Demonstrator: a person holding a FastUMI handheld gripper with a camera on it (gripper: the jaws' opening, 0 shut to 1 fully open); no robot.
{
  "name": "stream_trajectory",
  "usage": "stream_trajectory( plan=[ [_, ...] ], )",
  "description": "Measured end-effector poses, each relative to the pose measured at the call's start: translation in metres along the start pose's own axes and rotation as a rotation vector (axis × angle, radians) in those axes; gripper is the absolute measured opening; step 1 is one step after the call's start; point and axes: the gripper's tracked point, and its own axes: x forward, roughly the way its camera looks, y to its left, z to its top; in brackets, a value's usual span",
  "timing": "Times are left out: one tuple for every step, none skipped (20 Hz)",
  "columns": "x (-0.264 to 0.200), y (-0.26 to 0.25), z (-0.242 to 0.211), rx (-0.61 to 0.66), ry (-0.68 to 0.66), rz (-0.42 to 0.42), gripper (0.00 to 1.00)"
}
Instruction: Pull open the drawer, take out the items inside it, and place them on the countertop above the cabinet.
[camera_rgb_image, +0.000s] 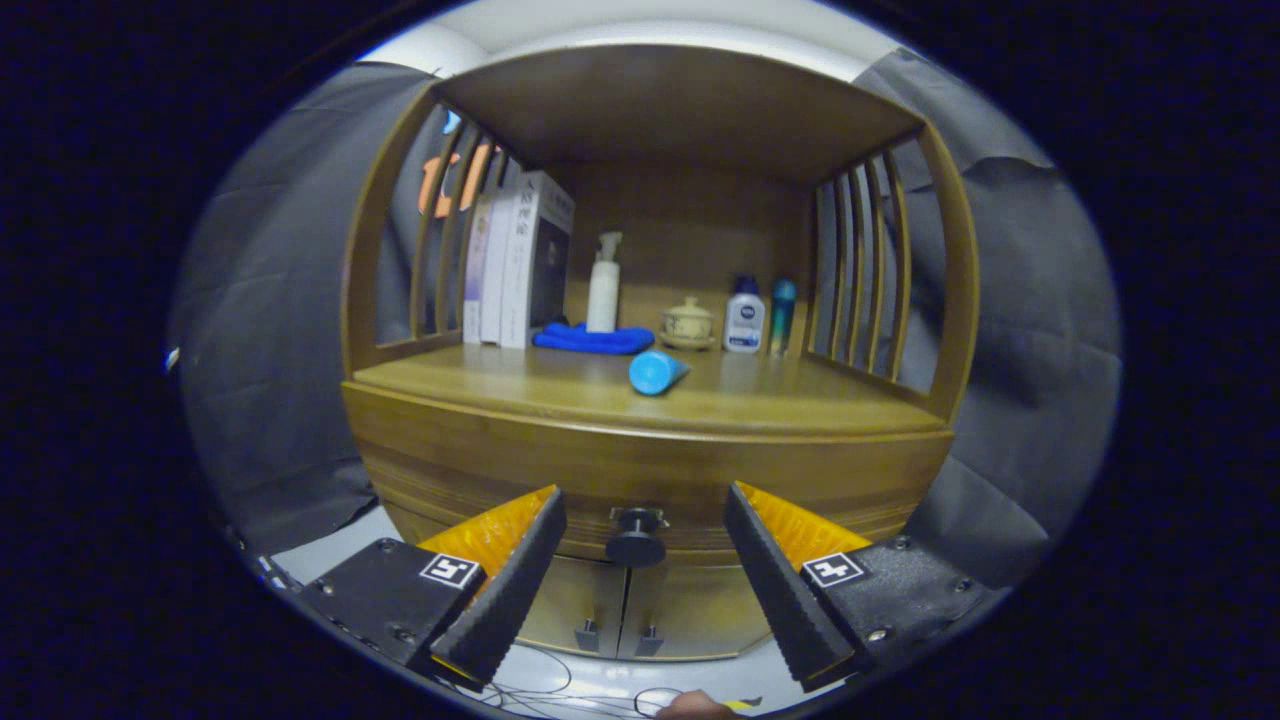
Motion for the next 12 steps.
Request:
stream_trajectory(
  plan=[
    [-0.012,0.001,0.005,-0.002,-0.017,0.01,1.0],
    [-0.025,0.003,0.008,-0.002,-0.029,0.022,1.0],
    [-0.037,0.004,0.011,0.002,-0.041,0.03,1.0],
    [-0.051,0.005,0.013,0.007,-0.05,0.043,1.0],
    [-0.064,0.009,0.016,0.012,-0.062,0.066,1.0],
    [-0.078,0.01,0.019,0.015,-0.073,0.078,1.0],
    [-0.092,0.01,0.021,0.013,-0.084,0.089,1.0],
    [-0.106,0.01,0.024,0.011,-0.099,0.093,1.0],
    [-0.119,0.011,0.027,0.007,-0.114,0.101,1.0],
    [-0.131,0.01,0.032,0.002,-0.13,0.101,1.0],
    [-0.143,0.006,0.035,0.005,-0.141,0.097,1.0],
    [-0.155,0.005,0.037,0.017,-0.148,0.099,1.0]
  ],
)
